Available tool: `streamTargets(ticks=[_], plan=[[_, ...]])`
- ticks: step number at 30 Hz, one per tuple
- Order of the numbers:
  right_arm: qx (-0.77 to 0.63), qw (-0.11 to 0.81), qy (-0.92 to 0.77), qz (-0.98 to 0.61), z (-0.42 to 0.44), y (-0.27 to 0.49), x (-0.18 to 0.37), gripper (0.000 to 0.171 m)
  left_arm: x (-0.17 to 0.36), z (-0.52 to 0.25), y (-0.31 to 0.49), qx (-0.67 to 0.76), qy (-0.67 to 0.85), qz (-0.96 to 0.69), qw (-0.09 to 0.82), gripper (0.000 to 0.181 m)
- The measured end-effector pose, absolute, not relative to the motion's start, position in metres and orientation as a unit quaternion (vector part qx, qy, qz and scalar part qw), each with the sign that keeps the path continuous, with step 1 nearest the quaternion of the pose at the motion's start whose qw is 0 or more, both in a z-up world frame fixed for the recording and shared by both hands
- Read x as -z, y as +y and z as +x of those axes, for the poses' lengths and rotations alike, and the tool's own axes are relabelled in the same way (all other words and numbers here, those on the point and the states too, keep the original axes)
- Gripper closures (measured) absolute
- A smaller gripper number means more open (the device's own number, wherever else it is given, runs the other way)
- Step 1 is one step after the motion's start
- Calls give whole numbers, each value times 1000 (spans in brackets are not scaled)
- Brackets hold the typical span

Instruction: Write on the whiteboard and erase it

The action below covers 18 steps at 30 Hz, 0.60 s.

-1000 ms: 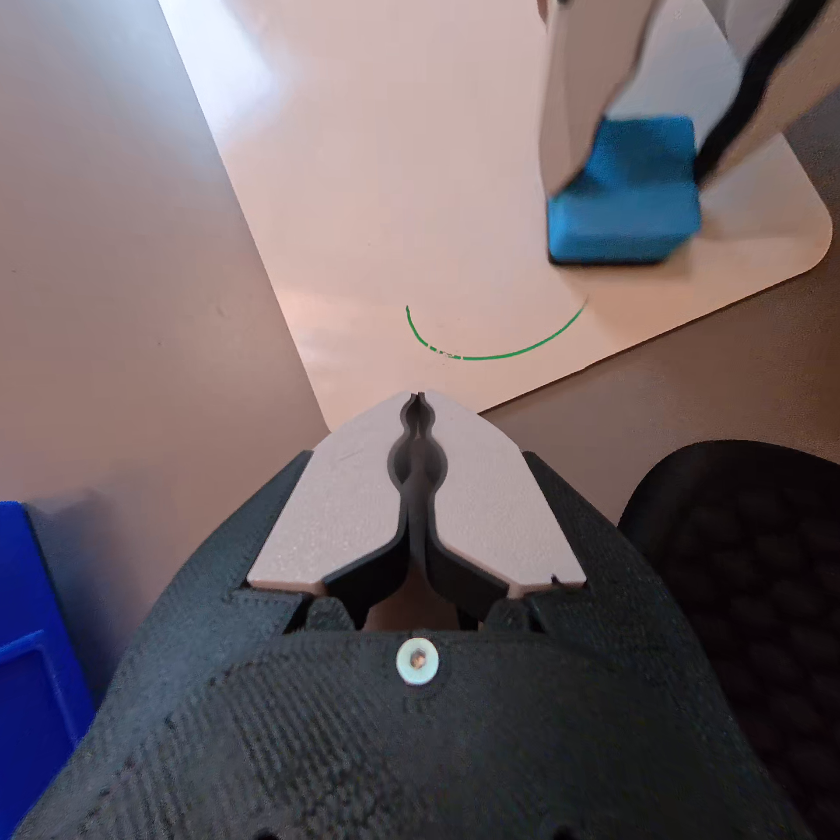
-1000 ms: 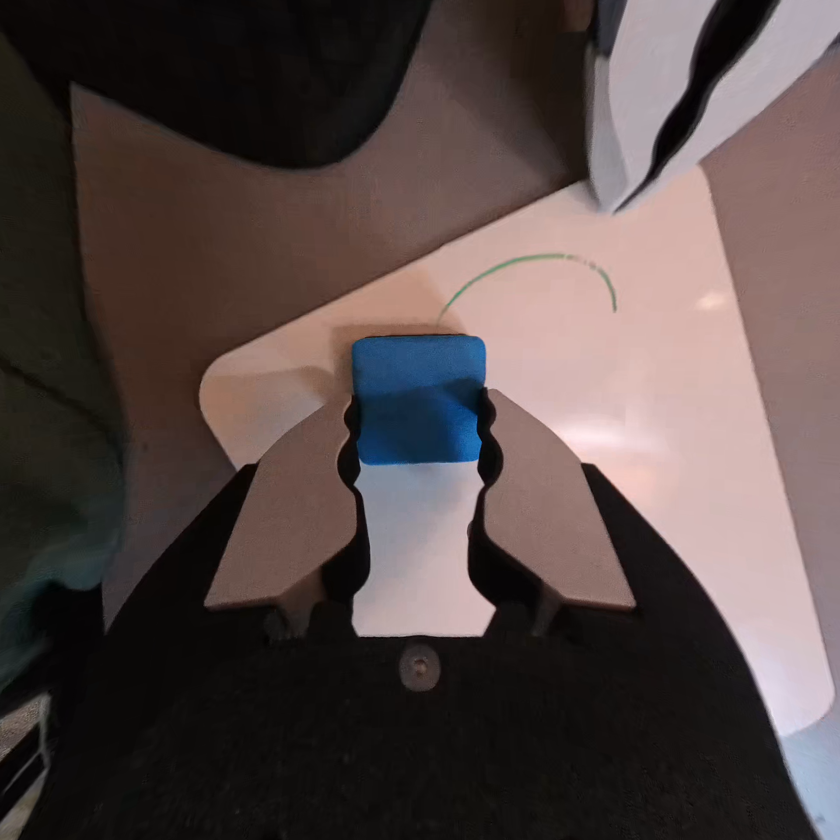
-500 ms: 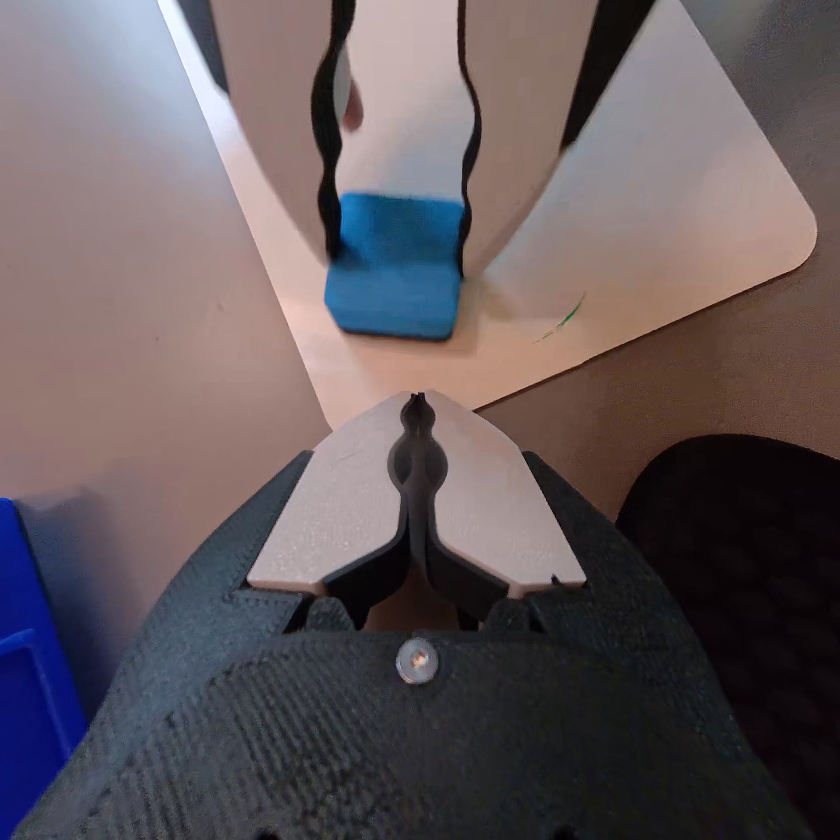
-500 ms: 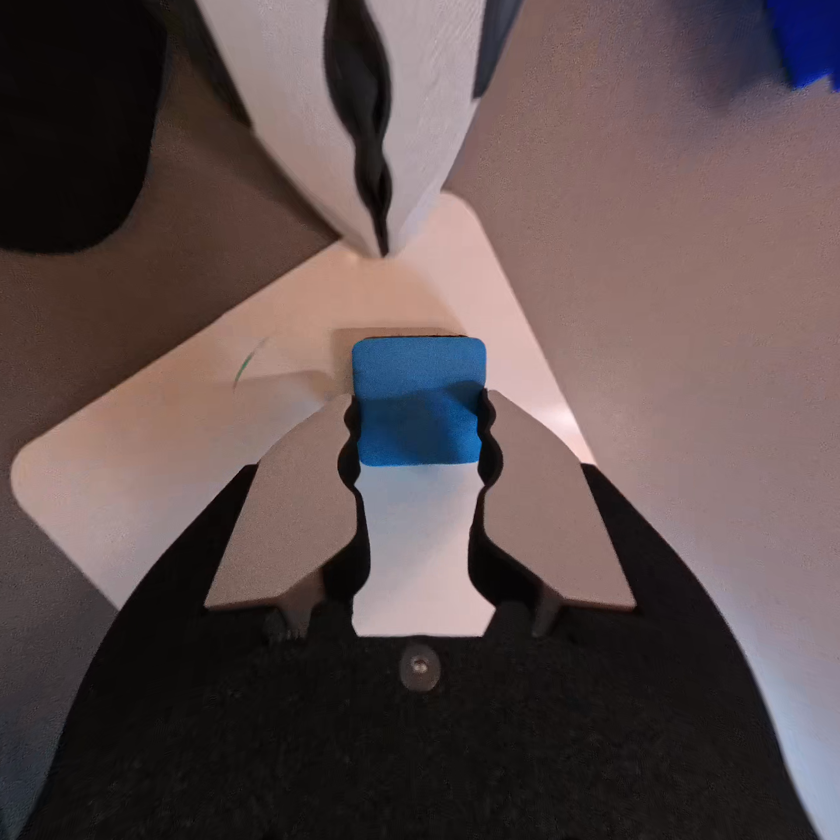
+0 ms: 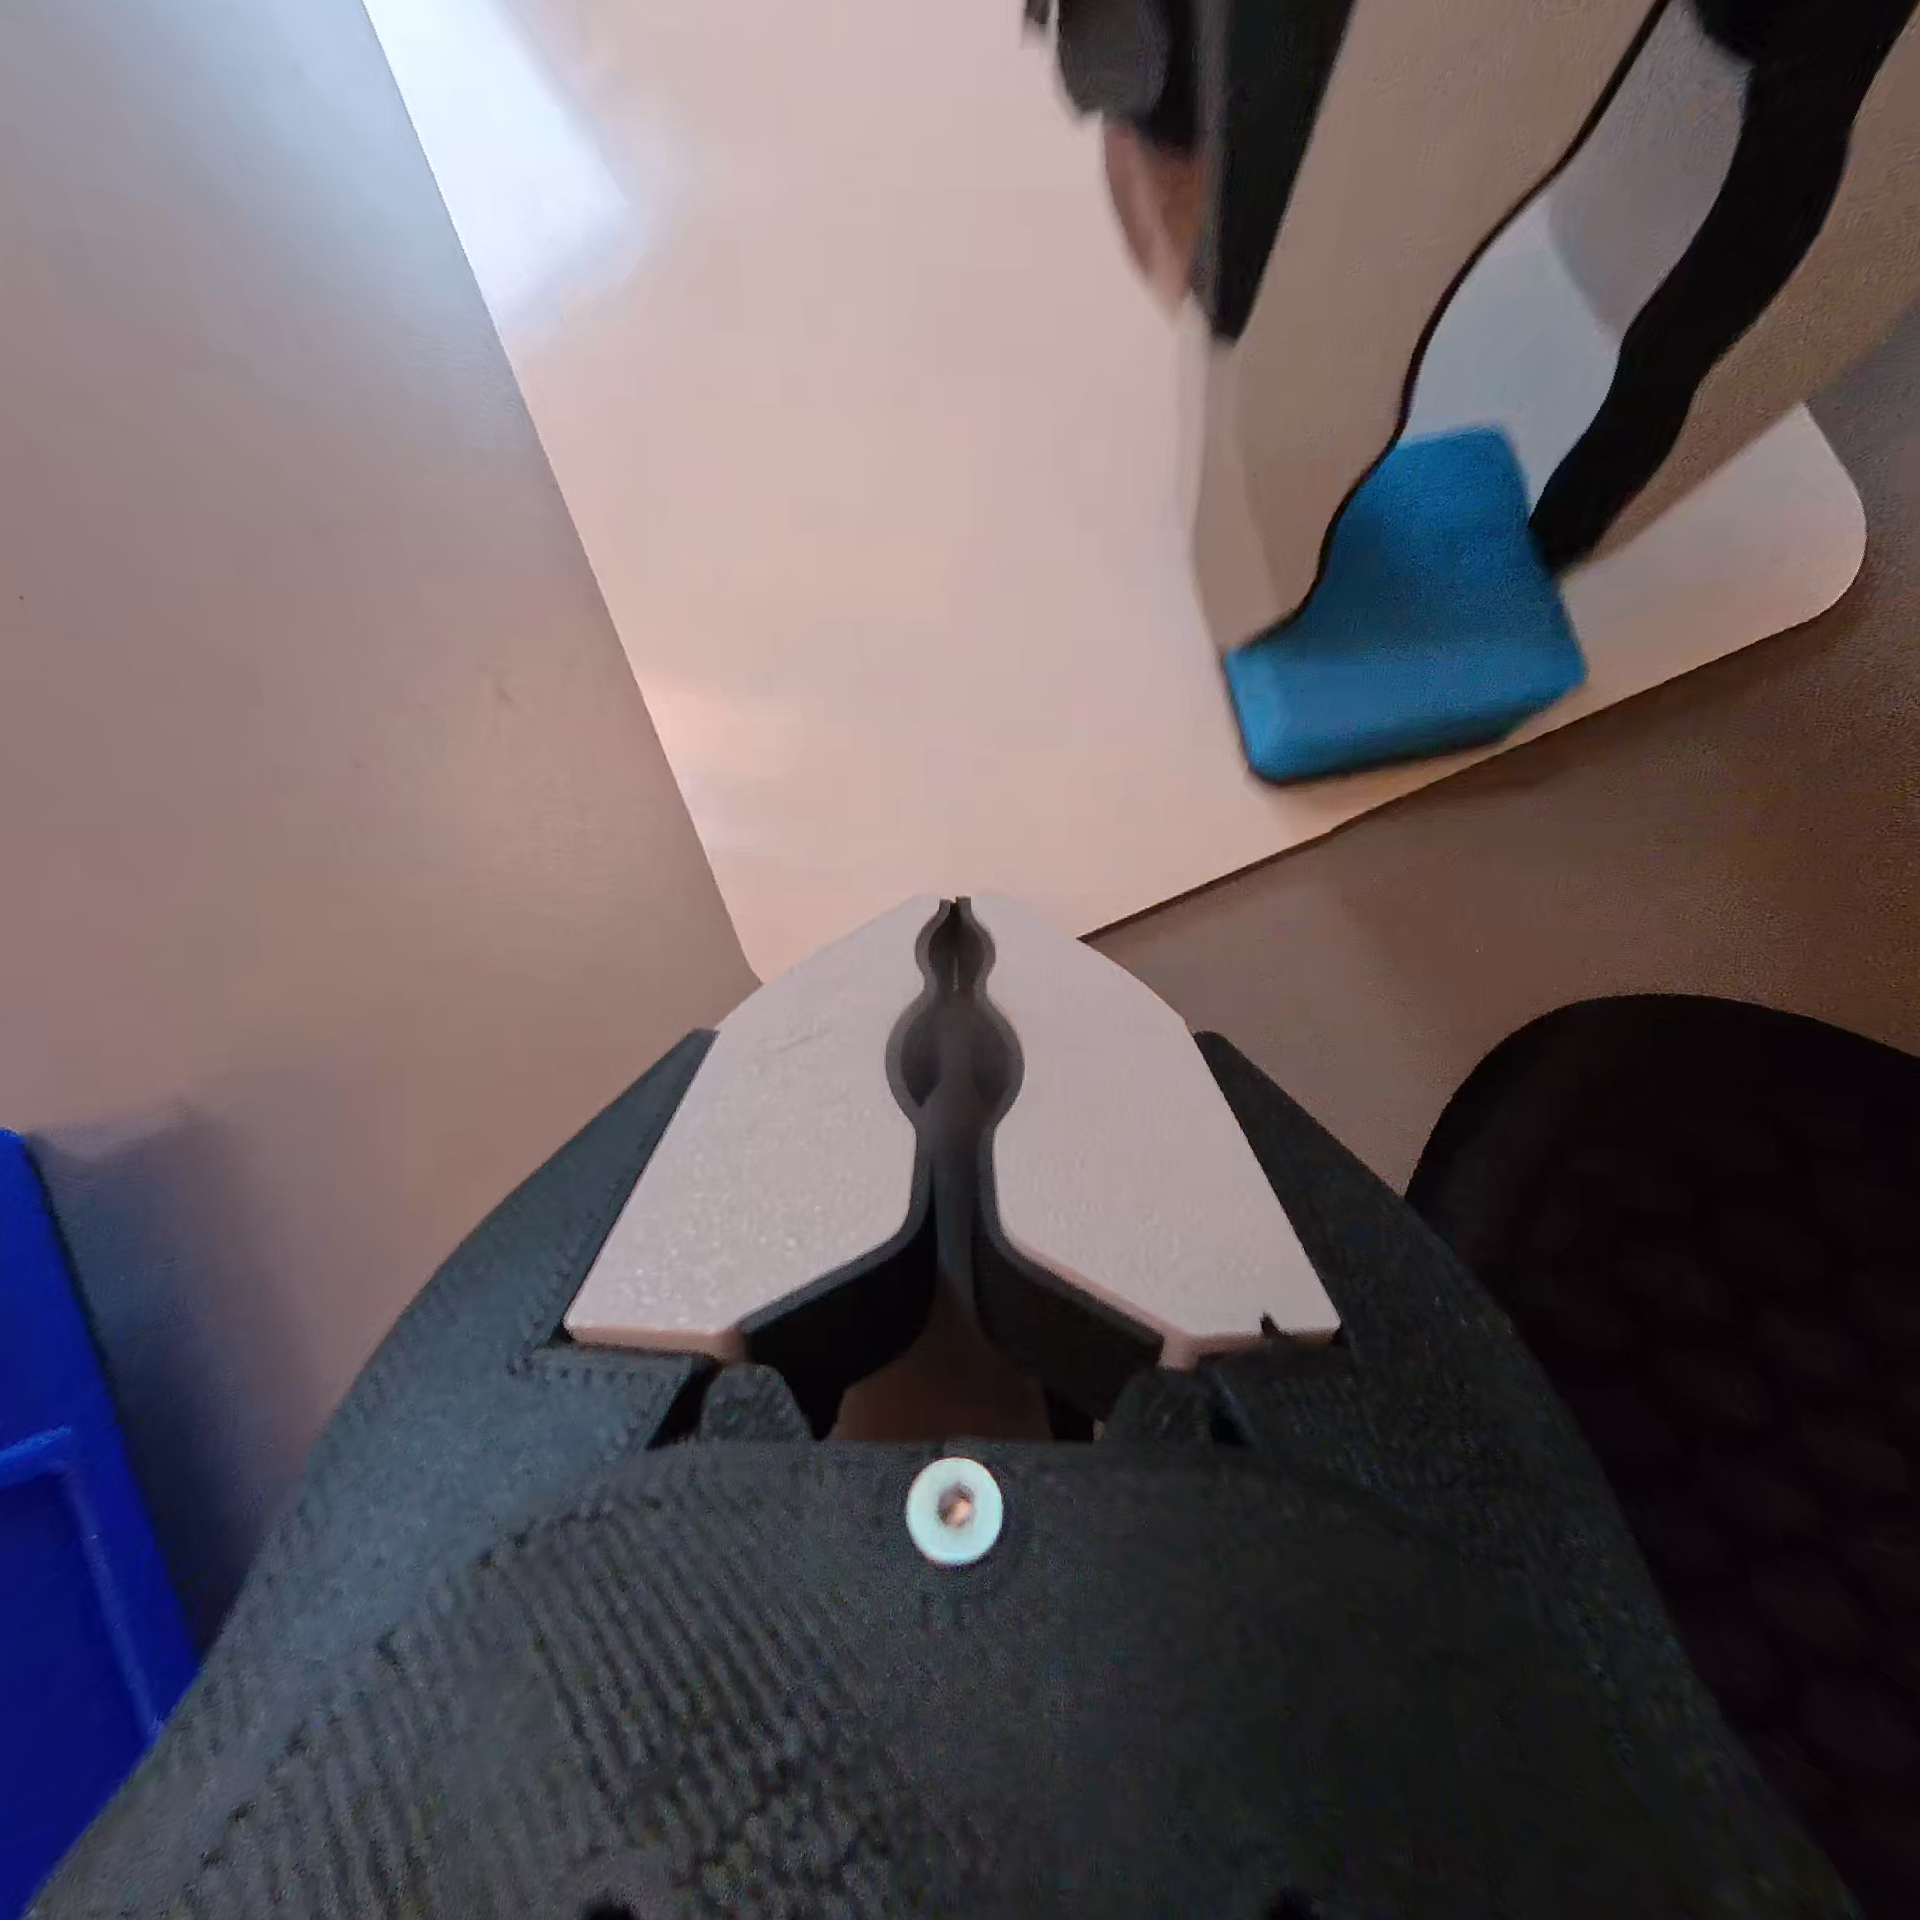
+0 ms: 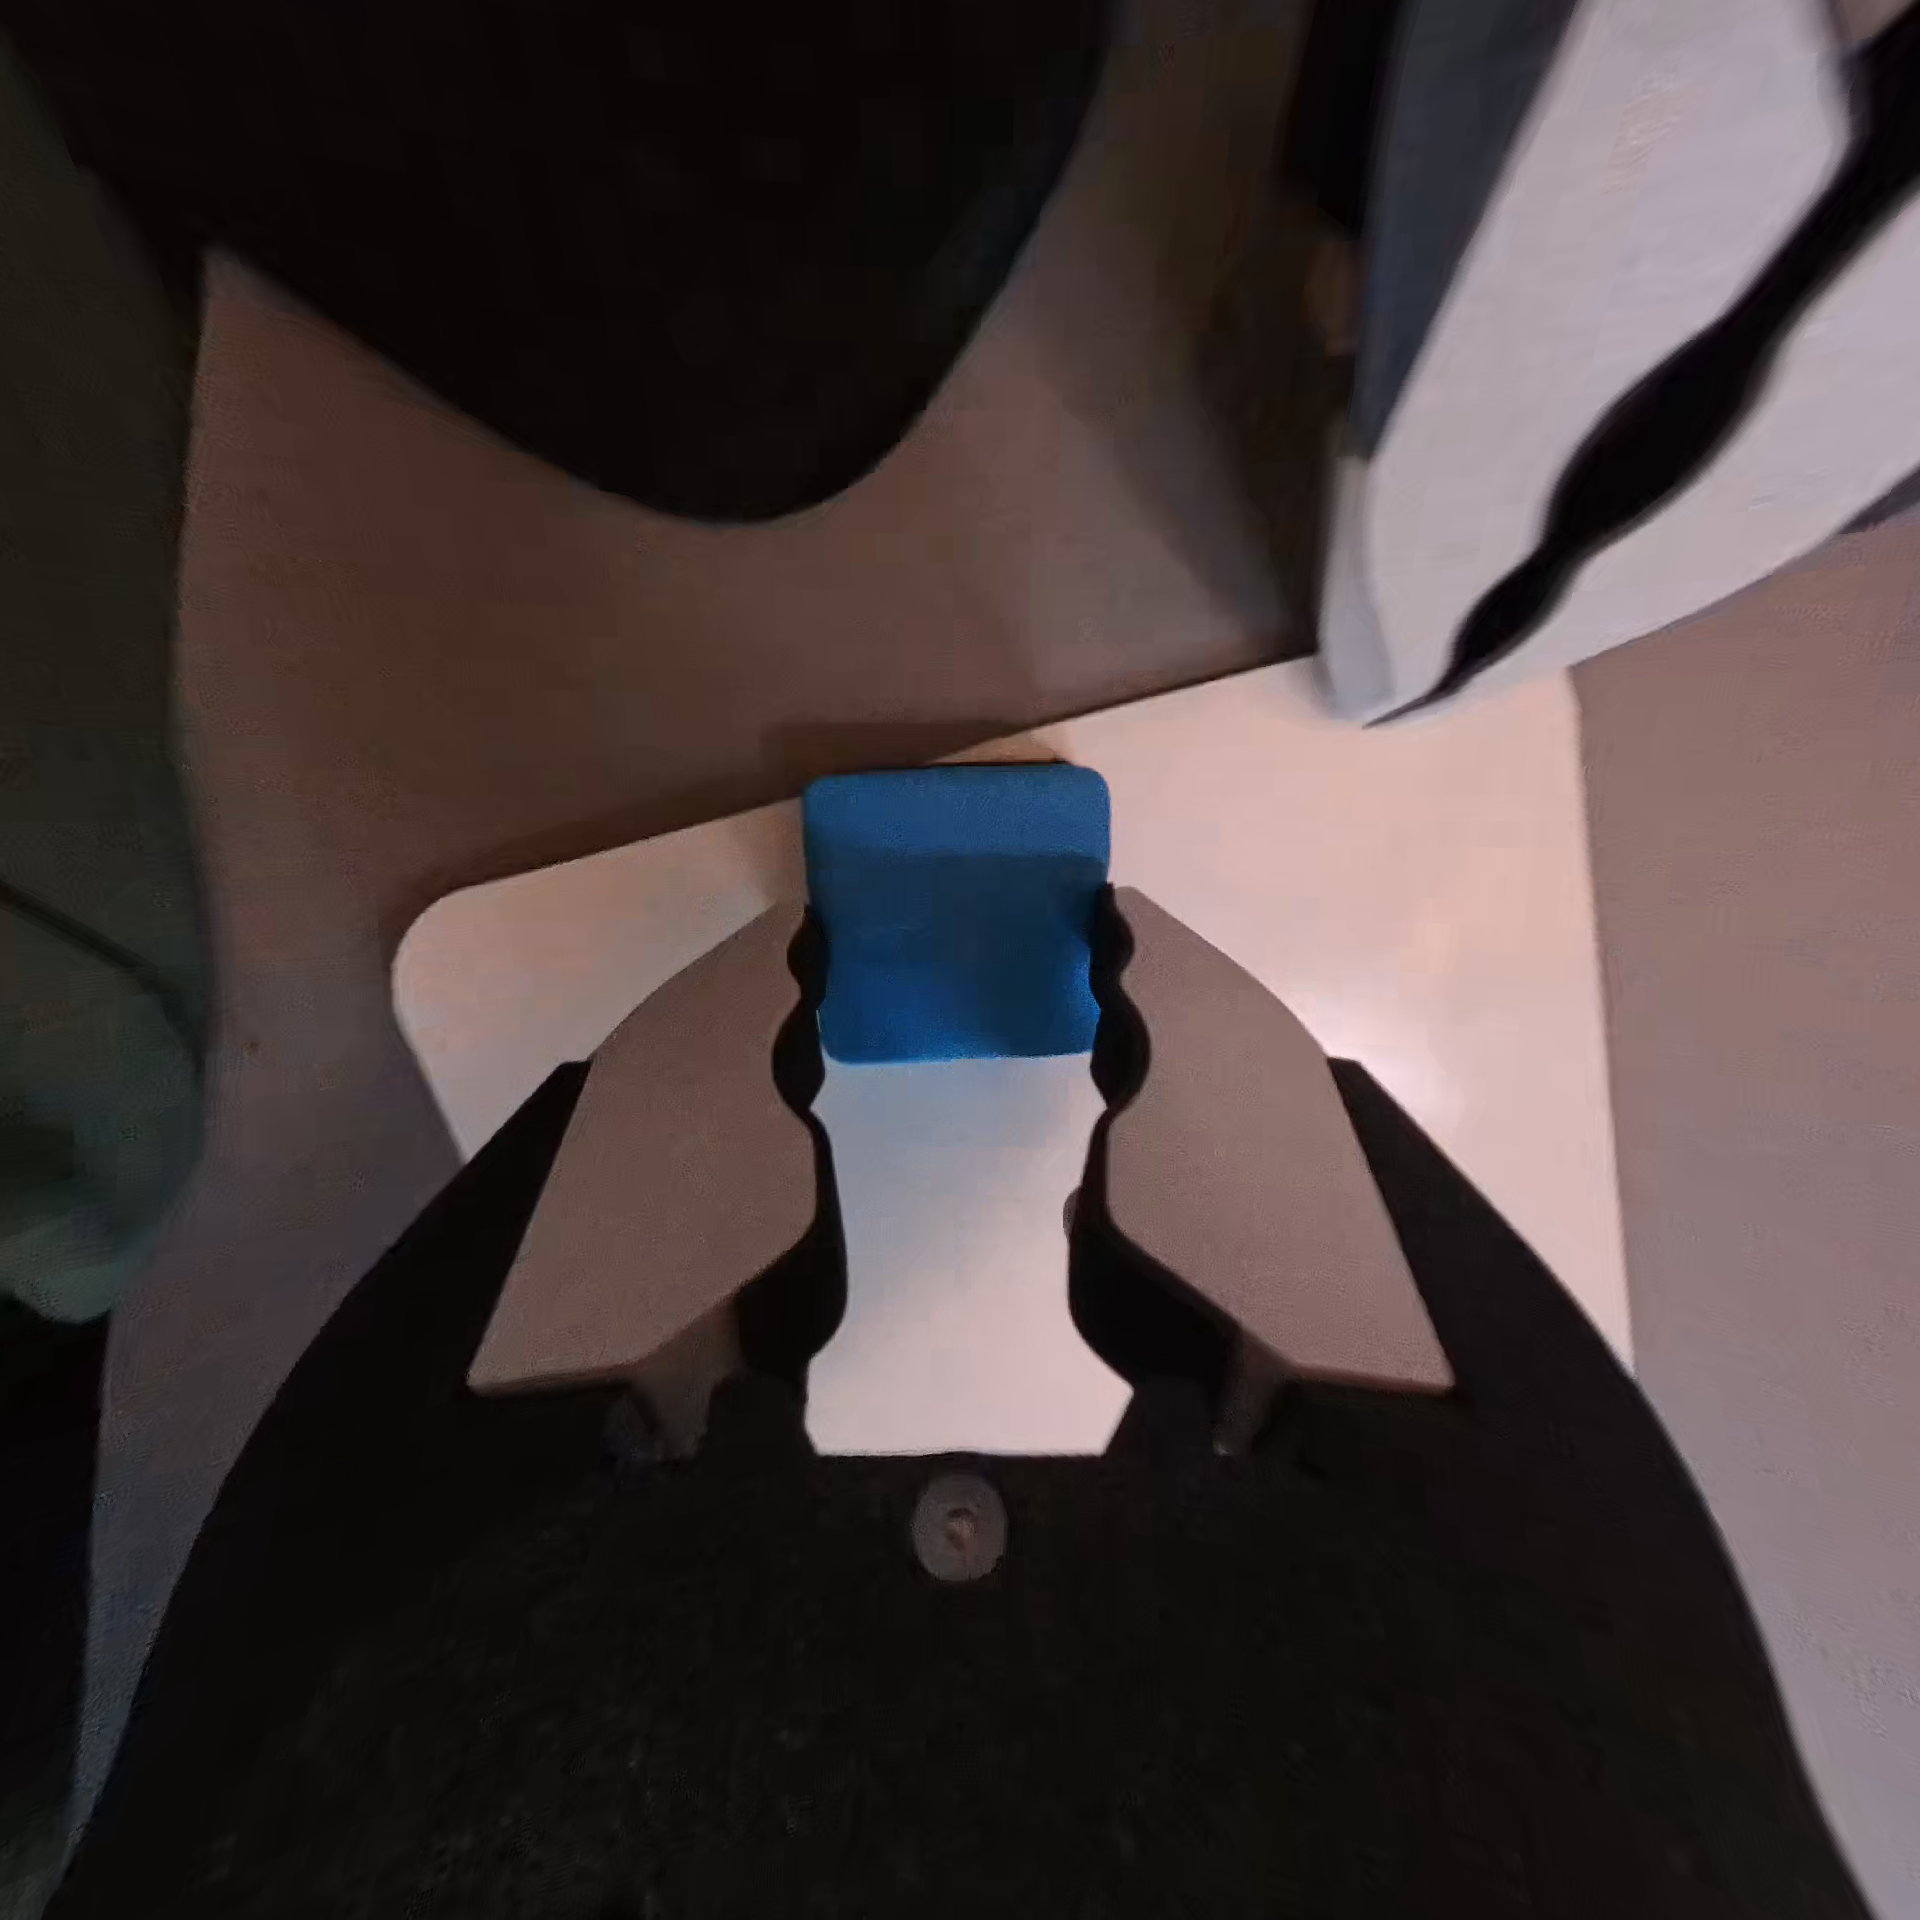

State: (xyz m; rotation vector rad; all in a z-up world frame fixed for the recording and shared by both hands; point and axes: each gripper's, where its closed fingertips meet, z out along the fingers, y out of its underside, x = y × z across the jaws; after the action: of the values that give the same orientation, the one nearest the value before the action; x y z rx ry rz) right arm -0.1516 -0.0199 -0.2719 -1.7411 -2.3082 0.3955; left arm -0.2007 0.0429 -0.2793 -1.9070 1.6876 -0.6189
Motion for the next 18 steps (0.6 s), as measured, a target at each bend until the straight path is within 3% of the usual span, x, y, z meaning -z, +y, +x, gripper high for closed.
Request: streamTargets(ticks=[5, 10, 15, 18], plan=[[-100, 123, -736, -658, -138, 35, 272, 121, 279, -201, 43, 227, 623, -703, 258, 180], [-133, 101, -809, -563, -152, -35, 272, 121, 279, -201, 43, 227, 622, -703, 258, 180], [-107, 123, -740, -653, -126, 37, 272, 121, 279, -200, 43, 225, 624, -702, 259, 180], [-142, 139, -763, -615, -160, 12, 272, 121, 279, -200, 43, 227, 622, -703, 259, 180]])
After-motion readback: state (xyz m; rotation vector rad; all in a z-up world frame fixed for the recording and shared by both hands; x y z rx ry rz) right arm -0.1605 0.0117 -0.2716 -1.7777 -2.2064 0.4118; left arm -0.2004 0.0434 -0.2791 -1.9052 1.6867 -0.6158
